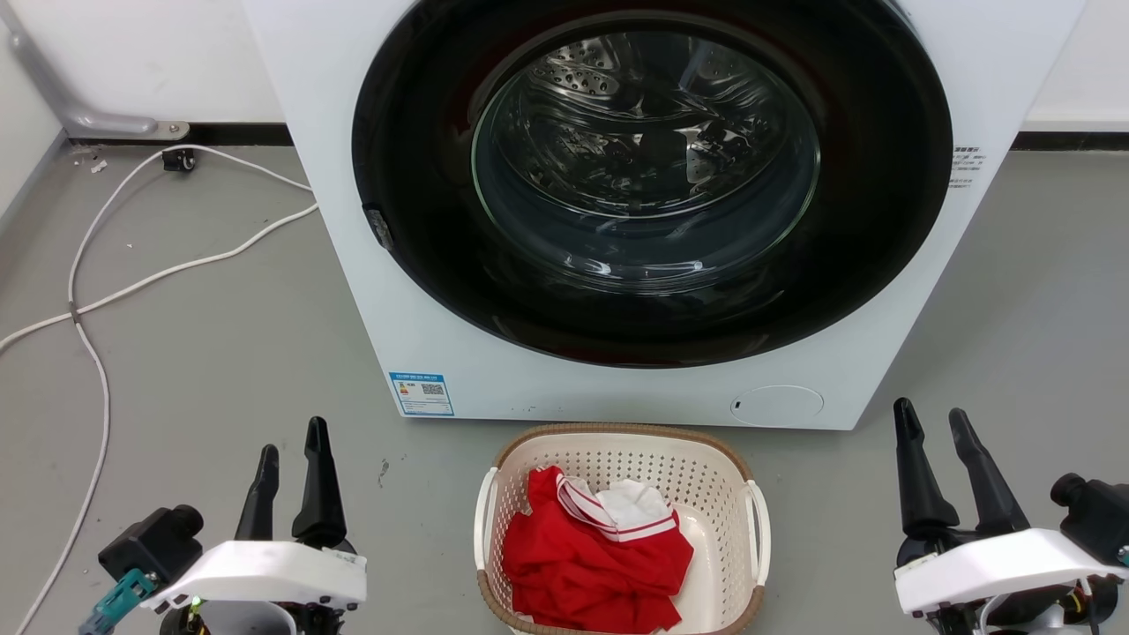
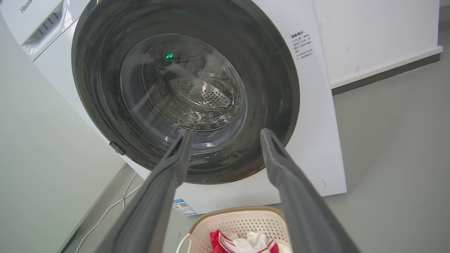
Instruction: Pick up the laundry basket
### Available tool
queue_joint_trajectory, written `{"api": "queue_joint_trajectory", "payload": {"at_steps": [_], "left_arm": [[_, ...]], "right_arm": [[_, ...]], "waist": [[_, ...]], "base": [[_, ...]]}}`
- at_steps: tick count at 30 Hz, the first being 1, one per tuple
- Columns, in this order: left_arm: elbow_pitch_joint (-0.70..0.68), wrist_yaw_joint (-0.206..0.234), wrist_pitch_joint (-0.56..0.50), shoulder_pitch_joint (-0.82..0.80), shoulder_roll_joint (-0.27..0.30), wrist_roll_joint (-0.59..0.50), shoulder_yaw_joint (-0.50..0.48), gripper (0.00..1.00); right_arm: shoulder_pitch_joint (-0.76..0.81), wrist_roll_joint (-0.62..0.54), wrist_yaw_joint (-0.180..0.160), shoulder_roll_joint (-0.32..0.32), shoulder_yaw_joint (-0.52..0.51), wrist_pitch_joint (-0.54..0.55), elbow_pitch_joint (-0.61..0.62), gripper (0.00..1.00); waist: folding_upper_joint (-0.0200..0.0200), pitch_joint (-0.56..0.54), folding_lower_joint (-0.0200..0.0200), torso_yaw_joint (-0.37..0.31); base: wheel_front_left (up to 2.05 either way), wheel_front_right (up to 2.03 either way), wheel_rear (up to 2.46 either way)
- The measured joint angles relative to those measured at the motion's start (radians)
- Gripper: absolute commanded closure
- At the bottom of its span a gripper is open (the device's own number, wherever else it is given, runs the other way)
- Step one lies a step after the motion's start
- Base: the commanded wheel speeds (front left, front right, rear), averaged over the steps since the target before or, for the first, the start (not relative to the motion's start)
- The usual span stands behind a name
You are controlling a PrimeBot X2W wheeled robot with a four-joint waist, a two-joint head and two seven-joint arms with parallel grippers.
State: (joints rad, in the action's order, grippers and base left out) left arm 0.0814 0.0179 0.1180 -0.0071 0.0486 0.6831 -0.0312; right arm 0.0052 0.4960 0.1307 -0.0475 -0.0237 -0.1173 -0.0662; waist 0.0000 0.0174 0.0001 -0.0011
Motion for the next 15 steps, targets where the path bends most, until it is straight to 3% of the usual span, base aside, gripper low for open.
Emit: {"api": "queue_joint_trajectory", "payload": {"at_steps": [15], "left_arm": [[-0.009,0.012,0.040,0.019,0.000,-0.165,0.019,0.00]], "right_arm": [[0.021,-0.173,0.000,0.000,0.007,-0.040,0.020,0.00]], "waist": [[0.0000,0.002,-0.0001,0.000]], "base": [[0.00,0.00,0.00]]}}
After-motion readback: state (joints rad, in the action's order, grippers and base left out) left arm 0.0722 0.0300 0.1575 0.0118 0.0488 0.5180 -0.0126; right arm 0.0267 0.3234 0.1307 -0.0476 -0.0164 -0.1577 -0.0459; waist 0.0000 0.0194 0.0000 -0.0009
